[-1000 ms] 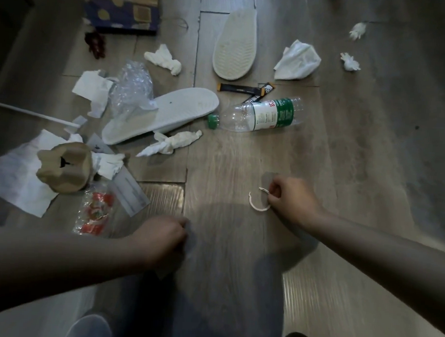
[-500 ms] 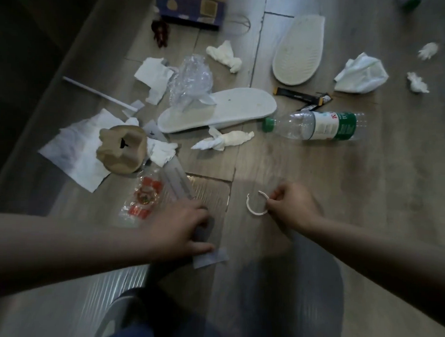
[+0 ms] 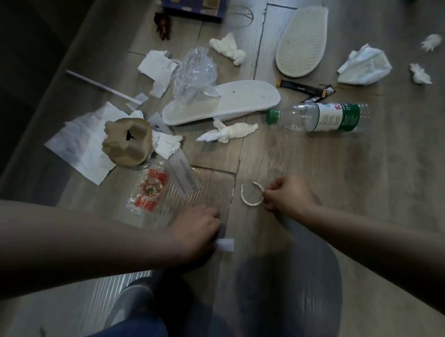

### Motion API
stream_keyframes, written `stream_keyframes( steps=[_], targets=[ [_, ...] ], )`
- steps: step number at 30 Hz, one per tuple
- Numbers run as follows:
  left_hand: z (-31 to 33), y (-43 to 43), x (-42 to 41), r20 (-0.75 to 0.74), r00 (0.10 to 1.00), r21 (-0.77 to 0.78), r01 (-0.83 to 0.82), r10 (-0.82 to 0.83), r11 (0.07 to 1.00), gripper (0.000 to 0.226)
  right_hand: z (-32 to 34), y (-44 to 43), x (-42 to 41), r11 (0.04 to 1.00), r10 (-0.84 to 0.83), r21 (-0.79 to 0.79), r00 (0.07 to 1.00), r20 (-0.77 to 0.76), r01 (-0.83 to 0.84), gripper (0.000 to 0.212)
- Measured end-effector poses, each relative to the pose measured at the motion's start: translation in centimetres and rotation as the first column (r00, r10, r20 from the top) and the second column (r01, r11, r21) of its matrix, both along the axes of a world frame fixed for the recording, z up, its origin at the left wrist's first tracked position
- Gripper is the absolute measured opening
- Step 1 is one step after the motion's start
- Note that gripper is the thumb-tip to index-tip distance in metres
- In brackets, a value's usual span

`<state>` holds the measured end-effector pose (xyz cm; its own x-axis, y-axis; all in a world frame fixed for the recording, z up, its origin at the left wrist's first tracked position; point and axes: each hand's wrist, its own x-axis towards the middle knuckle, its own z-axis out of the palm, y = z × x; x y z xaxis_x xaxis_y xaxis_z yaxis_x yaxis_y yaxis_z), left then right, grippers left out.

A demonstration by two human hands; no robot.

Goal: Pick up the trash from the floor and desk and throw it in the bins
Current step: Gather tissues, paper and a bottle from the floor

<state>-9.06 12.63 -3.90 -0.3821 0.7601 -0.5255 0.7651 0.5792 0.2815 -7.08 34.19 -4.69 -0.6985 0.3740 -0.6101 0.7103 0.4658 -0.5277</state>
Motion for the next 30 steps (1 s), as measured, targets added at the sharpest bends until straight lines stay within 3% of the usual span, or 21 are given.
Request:
stream_keyframes(
  steps=[5, 7, 9, 11, 16, 19, 23, 30],
  targets=[
    [0.0, -1.3, -1.8, 0.094, 0.971, 0.119, -0.229, 0.219, 0.966, 0.016, 0.6, -0.4, 0.1, 0.996, 0.069, -0.048, 0.998, -0.003, -0.069, 0.010],
    [0.1, -1.6, -3.0, 0.097, 0.925, 0.189, -0.380, 0.368, 0.905, 0.016, 0.8, -1.0, 0.0, 0.974, 0.067, -0.216, 0.998, -0.004, -0.066, 0.009],
    [0.1, -1.5, -3.7, 0.070, 0.898, 0.257, -0.437, 0.434, 0.862, 0.018, 0.9, -1.4, -0.1, 0.898, 0.054, -0.438, 0.999, 0.008, -0.045, 0.020],
    [0.0, -1.2, -4.0, 0.053, 0.894, 0.289, -0.440, 0.444, 0.850, 0.019, 0.9, -0.9, -0.1, 0.866, 0.097, -0.490, 0.994, -0.041, -0.105, 0.032],
    [-0.4, -0.1, -4.7, 0.034, 0.941, 0.299, -0.331, 0.337, 0.895, 0.013, 0.6, 2.7, 0.6, 0.952, 0.134, -0.256, 0.981, -0.143, -0.168, 0.030],
    [-0.8, 1.1, -5.2, -0.029, 0.968, 0.232, -0.235, 0.248, 0.944, 0.026, 0.0, 3.5, 1.7, 0.967, 0.141, -0.193, 0.979, -0.146, -0.168, 0.027],
    [-0.7, 2.1, -5.5, 0.014, 0.962, 0.179, -0.269, 0.271, 0.946, 0.039, -0.7, 3.5, 2.8, 0.974, 0.149, -0.146, 0.978, -0.149, -0.170, 0.029],
    [-0.4, 1.2, -5.4, 0.148, 0.949, 0.019, -0.284, 0.279, 0.958, 0.011, -0.8, 2.8, 2.3, 0.972, 0.228, -0.027, 0.966, -0.120, -0.233, 0.024]
  ],
)
